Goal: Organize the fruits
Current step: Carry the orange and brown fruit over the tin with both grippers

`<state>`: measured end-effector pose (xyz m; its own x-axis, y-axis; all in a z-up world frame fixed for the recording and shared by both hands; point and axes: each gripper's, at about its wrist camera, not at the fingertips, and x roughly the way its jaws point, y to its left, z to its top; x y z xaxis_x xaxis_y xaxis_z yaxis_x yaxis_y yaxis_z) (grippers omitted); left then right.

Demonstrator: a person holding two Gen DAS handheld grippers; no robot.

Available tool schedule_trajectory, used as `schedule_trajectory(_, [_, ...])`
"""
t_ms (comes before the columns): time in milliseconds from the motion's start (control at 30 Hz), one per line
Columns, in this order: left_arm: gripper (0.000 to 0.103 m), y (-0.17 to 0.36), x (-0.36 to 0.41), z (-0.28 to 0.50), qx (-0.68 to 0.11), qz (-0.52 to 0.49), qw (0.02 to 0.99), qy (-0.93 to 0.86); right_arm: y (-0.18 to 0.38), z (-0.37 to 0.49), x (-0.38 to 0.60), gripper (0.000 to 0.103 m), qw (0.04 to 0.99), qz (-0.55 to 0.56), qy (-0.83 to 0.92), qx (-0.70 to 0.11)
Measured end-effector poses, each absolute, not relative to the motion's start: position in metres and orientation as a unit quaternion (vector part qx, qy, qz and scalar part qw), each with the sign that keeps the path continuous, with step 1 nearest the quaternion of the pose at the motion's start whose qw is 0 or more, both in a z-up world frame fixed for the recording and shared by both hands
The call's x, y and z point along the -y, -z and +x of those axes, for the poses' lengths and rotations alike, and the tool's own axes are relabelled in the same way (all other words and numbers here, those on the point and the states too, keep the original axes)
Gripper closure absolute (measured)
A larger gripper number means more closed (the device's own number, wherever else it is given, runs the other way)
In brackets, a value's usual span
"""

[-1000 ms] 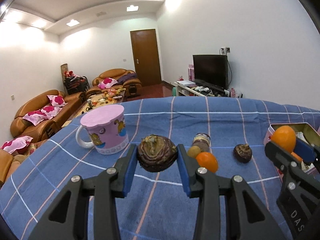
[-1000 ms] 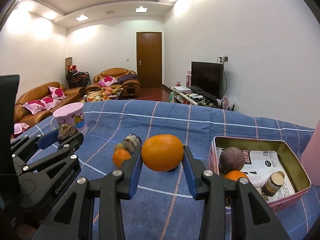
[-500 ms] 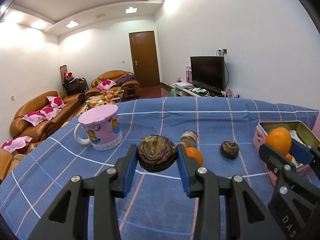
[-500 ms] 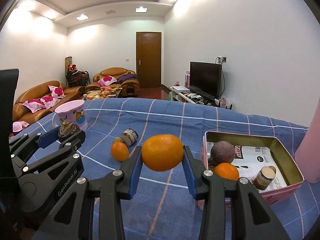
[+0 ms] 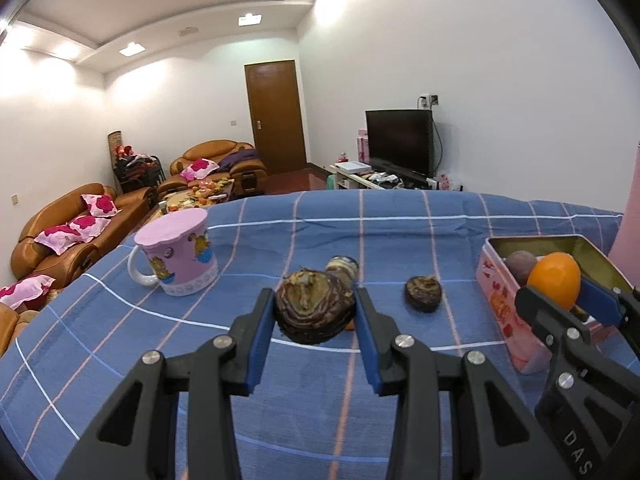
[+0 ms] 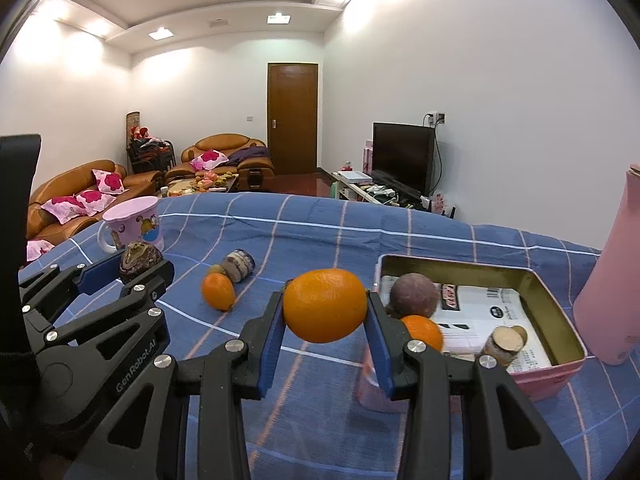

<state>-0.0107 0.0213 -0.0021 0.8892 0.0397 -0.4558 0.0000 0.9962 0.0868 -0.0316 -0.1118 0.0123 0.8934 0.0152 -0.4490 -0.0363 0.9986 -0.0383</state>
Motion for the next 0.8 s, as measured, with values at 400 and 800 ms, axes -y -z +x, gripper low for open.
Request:
schedule_trajectory(400, [0.062,0.001,0.019,-0.016,-0.233,0.055,0.971,0.014,-0.014,-0.04,0.146,0.061,0.974,-0.024,0.008,-0.226])
schedule_trajectory(800, [0.062,0.002,0.059,-0.015,-0.238,0.063,0.968,0.041,-0.015,-0.044,0.184,0.061,0.974,-0.025,0.032,-0.225])
